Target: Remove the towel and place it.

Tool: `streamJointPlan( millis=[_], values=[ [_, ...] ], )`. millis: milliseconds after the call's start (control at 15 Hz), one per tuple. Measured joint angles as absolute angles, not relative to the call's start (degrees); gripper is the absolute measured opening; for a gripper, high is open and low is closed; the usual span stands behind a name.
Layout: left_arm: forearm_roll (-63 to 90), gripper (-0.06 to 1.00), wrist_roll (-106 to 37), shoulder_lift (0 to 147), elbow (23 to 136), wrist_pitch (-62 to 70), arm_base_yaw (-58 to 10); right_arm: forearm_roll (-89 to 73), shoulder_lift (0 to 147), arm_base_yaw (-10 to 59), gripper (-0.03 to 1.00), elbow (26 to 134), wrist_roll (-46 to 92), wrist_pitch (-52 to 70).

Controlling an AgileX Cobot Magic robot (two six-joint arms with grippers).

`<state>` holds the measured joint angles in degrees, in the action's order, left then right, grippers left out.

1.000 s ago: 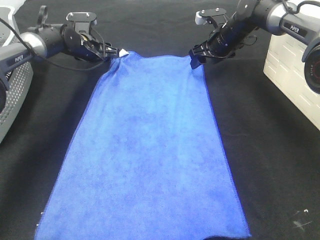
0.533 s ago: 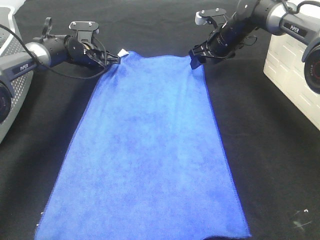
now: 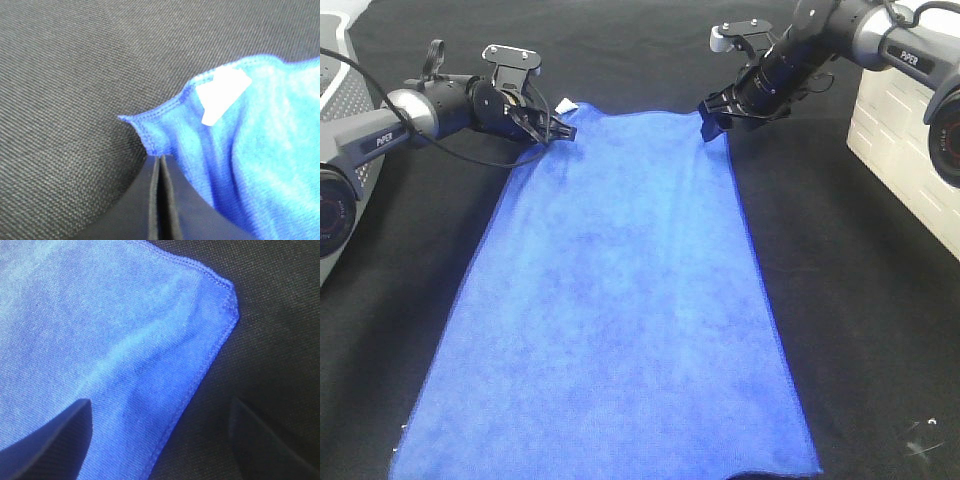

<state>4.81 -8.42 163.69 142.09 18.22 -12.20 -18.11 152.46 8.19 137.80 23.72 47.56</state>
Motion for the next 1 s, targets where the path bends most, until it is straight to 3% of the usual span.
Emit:
streamJointPlan(
  millis=[467, 1000],
  values=[
    [-8.14, 0.00, 1.72, 162.26, 142.38, 22.17, -11.17, -18.11, 152.46, 8.19, 0.73, 137.80, 23.72, 47.56],
    [-8.31, 0.03, 4.13, 162.03, 142.38, 23.72, -9.91, -18.11, 152.46, 8.19, 0.73, 137.80, 23.72, 47.56]
  ],
)
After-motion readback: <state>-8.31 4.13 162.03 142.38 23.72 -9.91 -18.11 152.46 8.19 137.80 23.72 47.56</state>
